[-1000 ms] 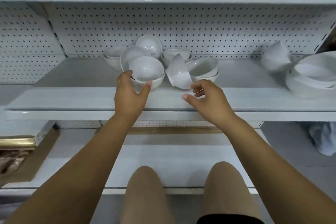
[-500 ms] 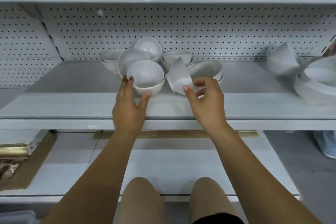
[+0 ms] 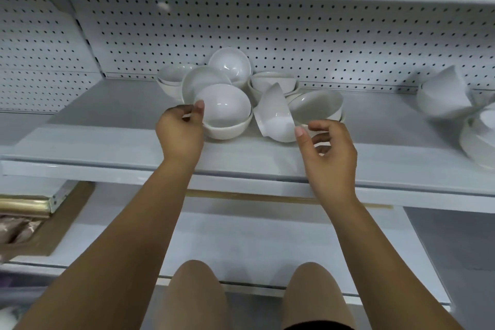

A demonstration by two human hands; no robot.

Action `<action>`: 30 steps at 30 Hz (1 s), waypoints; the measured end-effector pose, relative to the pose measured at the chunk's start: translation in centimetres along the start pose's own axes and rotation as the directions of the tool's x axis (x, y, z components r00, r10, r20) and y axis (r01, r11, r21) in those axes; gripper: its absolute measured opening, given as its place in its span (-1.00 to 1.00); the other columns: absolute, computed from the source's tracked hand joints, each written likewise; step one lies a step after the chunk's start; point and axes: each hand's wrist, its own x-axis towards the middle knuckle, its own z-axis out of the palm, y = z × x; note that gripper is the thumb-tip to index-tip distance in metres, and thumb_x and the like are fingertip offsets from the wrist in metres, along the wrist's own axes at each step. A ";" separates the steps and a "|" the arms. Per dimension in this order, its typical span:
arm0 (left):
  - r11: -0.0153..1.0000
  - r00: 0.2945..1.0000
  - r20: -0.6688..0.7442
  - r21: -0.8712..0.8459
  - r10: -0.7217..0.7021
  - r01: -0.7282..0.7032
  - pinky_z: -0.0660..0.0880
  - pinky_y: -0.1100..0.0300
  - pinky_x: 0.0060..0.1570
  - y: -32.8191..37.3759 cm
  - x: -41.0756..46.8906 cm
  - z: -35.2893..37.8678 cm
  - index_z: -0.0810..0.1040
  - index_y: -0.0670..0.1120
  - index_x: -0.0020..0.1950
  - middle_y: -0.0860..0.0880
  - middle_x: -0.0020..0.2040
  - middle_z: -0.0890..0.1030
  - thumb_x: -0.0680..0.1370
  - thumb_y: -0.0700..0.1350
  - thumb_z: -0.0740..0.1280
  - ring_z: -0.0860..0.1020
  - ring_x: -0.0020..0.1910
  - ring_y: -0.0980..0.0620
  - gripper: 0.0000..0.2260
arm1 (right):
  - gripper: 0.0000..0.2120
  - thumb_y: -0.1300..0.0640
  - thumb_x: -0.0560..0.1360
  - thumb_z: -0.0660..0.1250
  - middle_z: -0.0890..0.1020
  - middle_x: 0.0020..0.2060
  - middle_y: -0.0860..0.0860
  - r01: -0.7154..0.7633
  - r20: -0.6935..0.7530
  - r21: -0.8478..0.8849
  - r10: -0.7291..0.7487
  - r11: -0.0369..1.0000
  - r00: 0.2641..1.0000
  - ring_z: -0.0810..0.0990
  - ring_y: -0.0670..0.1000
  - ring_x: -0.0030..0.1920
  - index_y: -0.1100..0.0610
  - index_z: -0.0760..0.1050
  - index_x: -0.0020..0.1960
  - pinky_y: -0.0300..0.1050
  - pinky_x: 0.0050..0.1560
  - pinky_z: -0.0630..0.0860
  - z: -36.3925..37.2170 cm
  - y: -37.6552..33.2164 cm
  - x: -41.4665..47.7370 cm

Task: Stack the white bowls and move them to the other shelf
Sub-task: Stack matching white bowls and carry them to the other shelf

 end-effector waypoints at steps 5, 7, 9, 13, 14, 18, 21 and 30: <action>0.983 0.993 -0.013 -0.140 -0.118 0.115 0.51 0.24 -0.01 -0.3 1.7 0.6 0.72 -0.19 -0.06 -0.02 -0.17 0.70 0.53 -0.04 0.51 0.66 -0.09 -0.01 -0.80 | -0.79 0.09 0.53 0.50 0.57 0.03 -0.17 0.045 0.034 0.032 -0.046 0.998 0.998 0.61 -0.09 -0.10 0.05 0.55 0.11 -0.35 -0.07 0.50 0.2 1.0 -0.8; 0.978 0.990 -0.025 -0.161 -0.136 0.131 0.54 0.22 -0.03 -0.4 2.0 0.9 0.71 -0.18 -0.11 -0.02 -0.22 0.69 0.54 -0.08 0.49 0.65 -0.14 -0.02 -0.83 | -0.78 0.06 0.52 0.51 0.59 0.01 -0.14 0.037 0.056 0.020 -0.038 0.999 0.998 0.61 -0.06 -0.09 0.02 0.54 0.11 -0.29 -0.07 0.52 0.4 1.2 -1.0; 0.978 0.988 -0.060 -0.163 -0.143 0.132 0.56 0.19 0.00 -0.2 1.8 1.0 0.68 -0.19 -0.12 0.00 -0.22 0.67 0.55 -0.08 0.47 0.63 -0.17 0.00 -0.83 | -0.75 0.02 0.52 0.51 0.59 0.03 -0.12 0.035 0.104 -0.003 -0.035 0.999 0.994 0.61 -0.06 -0.07 0.01 0.54 0.13 -0.28 -0.06 0.53 0.5 1.3 -1.1; 0.984 0.990 -0.122 -0.170 -0.072 0.051 0.50 0.23 0.03 0.4 0.9 1.4 0.61 -0.01 -0.17 0.01 -0.09 0.68 0.58 -0.05 0.43 0.63 -0.07 0.03 -0.86 | -0.72 -0.03 0.50 0.51 0.59 0.06 -0.14 0.022 0.140 -0.013 -0.020 1.000 0.990 0.61 -0.09 -0.04 -0.04 0.52 0.15 -0.30 -0.05 0.53 0.1 1.4 -1.0; 0.984 0.989 -0.137 -0.177 -0.052 0.027 0.51 0.22 0.05 0.5 0.7 1.4 0.59 0.04 -0.18 0.02 -0.06 0.68 0.58 -0.05 0.43 0.63 -0.05 0.04 -0.85 | -0.71 -0.04 0.50 0.51 0.59 0.06 -0.14 0.016 0.142 -0.013 -0.014 1.000 0.990 0.61 -0.10 -0.04 -0.03 0.52 0.16 -0.30 -0.04 0.53 0.0 1.4 -1.0; 0.954 0.975 -0.218 -0.298 -0.049 -0.019 0.49 0.46 -0.02 1.0 0.0 1.4 0.64 -0.05 -0.10 -0.01 0.06 0.66 0.61 -0.10 0.41 0.58 -0.12 0.35 -0.90 | -0.68 -0.04 0.49 0.52 0.60 0.05 -0.14 -0.011 0.141 0.010 0.010 1.000 0.990 0.62 -0.09 -0.04 0.01 0.52 0.17 -0.26 -0.02 0.55 0.0 1.6 -0.8; 0.915 0.950 -0.304 -0.399 -0.070 -0.060 0.45 0.53 -0.06 1.6 -0.4 1.0 0.68 -0.11 -0.02 -0.04 0.05 0.65 0.61 -0.12 0.41 0.58 -0.10 0.36 -0.92 | -0.68 -0.05 0.49 0.52 0.60 0.04 -0.15 -0.008 0.150 0.013 0.006 1.000 0.989 0.61 -0.09 -0.03 -0.01 0.52 0.16 -0.26 -0.03 0.55 -0.1 1.8 -0.7; 0.831 0.905 -0.382 -0.553 -0.187 -0.062 0.54 0.34 -0.02 2.7 -2.3 -0.9 0.70 -0.13 -0.16 -0.05 -0.11 0.71 0.55 -0.08 0.47 0.65 -0.13 0.15 -0.84 | -0.69 -0.04 0.51 0.50 0.55 0.11 -0.14 0.063 0.191 -0.041 -0.054 0.997 0.980 0.60 -0.11 -0.06 0.02 0.57 0.20 -0.36 -0.05 0.49 0.1 2.5 -0.3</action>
